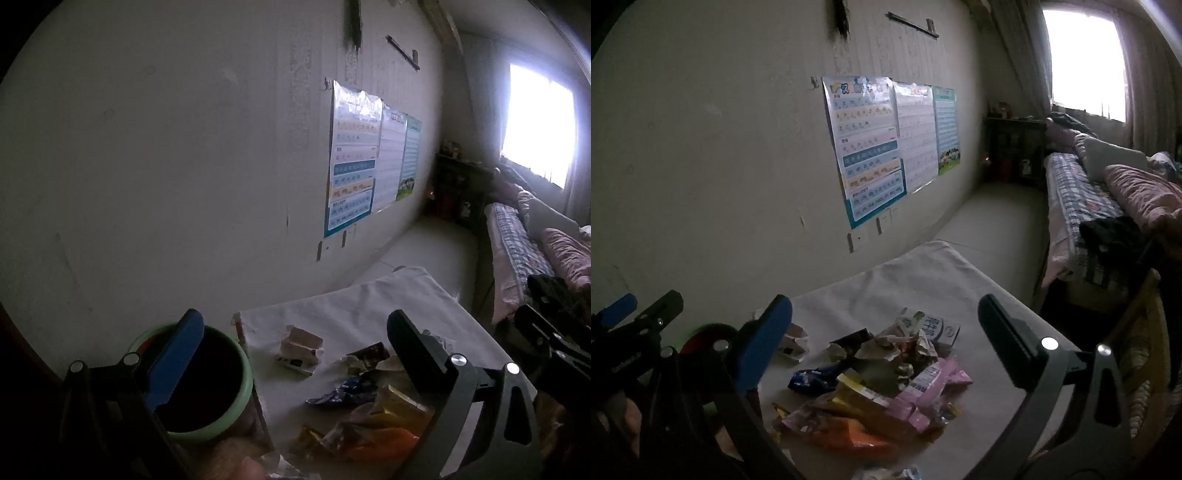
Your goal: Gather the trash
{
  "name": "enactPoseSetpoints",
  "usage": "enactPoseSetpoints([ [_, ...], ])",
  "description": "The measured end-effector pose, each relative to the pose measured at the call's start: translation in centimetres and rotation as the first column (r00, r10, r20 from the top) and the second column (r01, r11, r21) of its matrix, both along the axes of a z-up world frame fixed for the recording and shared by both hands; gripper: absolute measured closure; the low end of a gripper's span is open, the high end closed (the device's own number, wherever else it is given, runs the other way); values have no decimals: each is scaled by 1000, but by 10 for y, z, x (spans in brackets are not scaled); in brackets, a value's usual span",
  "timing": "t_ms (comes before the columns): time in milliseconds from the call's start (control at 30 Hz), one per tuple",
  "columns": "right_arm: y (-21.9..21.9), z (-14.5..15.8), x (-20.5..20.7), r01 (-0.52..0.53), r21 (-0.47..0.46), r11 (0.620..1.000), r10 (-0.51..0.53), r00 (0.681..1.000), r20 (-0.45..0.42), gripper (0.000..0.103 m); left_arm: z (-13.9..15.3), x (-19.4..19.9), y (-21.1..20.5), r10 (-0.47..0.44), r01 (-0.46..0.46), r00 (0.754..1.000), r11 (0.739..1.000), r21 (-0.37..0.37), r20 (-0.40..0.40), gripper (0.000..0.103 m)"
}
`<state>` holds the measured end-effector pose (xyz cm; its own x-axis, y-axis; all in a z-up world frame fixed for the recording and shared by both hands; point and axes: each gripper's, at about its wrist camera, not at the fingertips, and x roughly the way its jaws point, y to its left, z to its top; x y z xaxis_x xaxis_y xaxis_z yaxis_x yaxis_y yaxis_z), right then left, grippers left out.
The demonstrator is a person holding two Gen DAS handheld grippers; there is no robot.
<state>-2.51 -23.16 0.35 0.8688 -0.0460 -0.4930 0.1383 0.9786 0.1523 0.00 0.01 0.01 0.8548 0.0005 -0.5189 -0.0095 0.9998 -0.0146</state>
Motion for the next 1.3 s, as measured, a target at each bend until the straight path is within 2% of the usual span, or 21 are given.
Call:
enactPoseSetpoints([
  [233, 1, 0, 0, -3, 3, 1000, 3, 1000, 2, 3, -1, 3, 1, 8, -8, 1000, 1000, 2, 3, 8],
  [333, 1, 1, 1, -3, 4, 1000, 3, 1000, 0, 3, -11, 2, -4, 9, -9, 1000, 1000, 0, 1, 8],
  [933, 2, -2, 2, -4, 8, 1000, 4, 1000, -6, 3, -3, 2, 5, 21, -21, 1000, 1000, 17, -13, 8],
  [1200, -1, -5, 0, -4, 21, 1000, 4, 1000, -17, 3, -3, 2, 8, 24, -24, 1000, 999, -24, 19, 8],
  [1300, -2, -5, 0, -4, 21, 1000, 4, 1000, -17, 3, -2, 2, 7, 26, -26, 1000, 1000, -15, 13, 8],
])
